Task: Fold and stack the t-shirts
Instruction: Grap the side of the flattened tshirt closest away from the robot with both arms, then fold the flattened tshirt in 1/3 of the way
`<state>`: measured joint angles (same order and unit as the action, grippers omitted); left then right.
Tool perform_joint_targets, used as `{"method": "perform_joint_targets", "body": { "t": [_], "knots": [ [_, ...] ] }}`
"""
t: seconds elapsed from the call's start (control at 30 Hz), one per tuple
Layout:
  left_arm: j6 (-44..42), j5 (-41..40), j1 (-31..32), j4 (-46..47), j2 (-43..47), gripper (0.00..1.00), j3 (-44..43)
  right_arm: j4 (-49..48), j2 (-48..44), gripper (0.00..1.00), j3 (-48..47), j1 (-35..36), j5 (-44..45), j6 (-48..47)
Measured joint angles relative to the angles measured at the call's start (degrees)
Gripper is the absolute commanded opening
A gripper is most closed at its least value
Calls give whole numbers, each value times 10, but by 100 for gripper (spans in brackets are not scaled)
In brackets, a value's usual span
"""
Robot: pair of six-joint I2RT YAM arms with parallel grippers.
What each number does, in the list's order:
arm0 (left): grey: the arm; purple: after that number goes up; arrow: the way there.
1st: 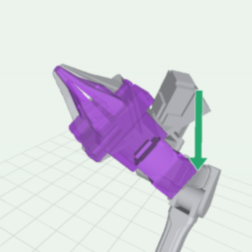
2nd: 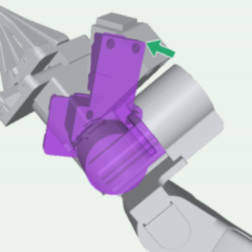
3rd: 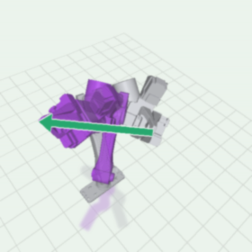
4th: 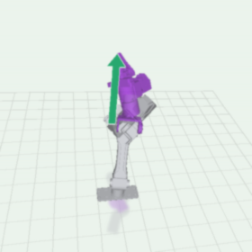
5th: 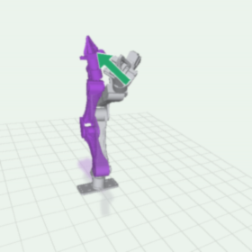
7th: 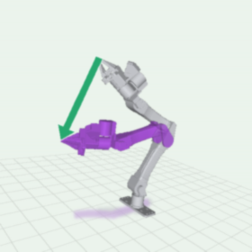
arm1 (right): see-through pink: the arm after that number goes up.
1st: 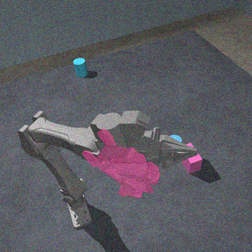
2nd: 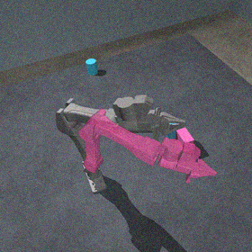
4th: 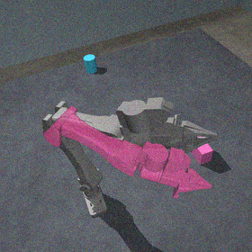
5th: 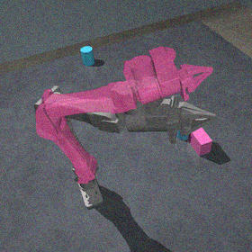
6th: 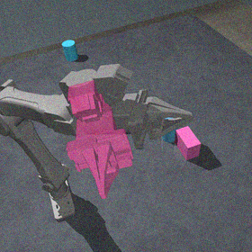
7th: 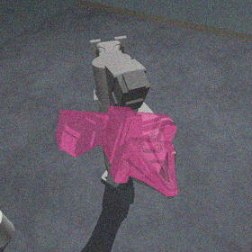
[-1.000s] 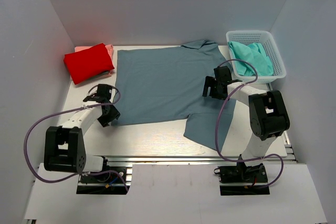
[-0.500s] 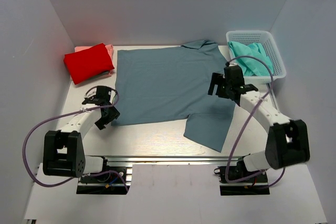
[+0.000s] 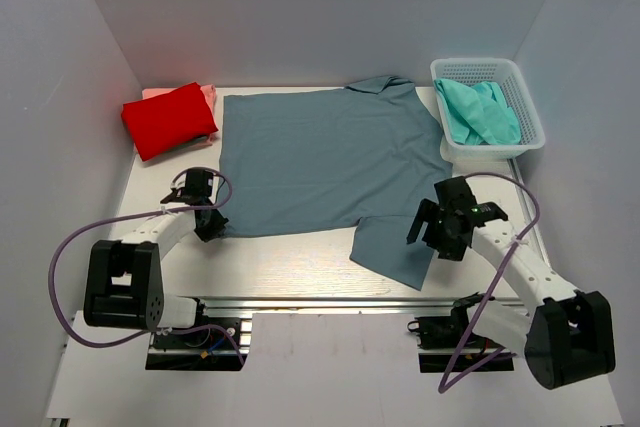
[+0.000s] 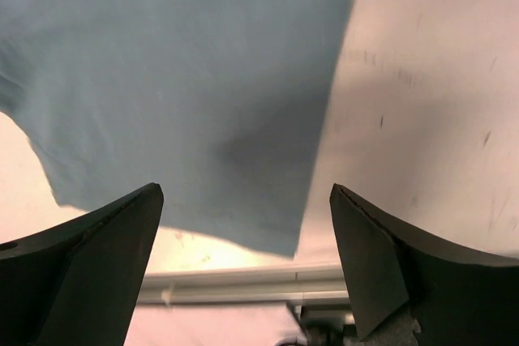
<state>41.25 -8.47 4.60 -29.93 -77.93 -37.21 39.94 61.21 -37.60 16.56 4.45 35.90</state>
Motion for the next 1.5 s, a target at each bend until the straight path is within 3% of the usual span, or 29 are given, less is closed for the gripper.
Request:
{"method": "perform_joint_targets", "body": {
  "t": [0.27, 0.6, 0.7, 0.73, 0.83, 1.23, 1.5],
  "knots": [
    [-8, 11, 0, 19, -3, 0, 0, 38, 25, 84, 42, 37, -70, 38],
    [-11, 13, 0, 31, -4, 0, 3, 45, 101, 70, 47, 76, -96, 59],
    [-14, 15, 0, 35, -4, 0, 4, 45, 123, 48, 36, 81, -92, 58],
    [-15, 16, 0, 35, -4, 0, 4, 44, 128, 33, 34, 82, -91, 57],
    [-19, 17, 0, 36, -4, 0, 4, 22, 139, 0, 26, 82, -84, 56],
    [-48, 66, 0, 22, -10, 0, -10, -39, 144, 0, -54, 83, -12, 15],
    [-49, 83, -2, -18, -75, 0, -123, -111, 137, 0, -168, 78, 56, -5]
  ]
}}
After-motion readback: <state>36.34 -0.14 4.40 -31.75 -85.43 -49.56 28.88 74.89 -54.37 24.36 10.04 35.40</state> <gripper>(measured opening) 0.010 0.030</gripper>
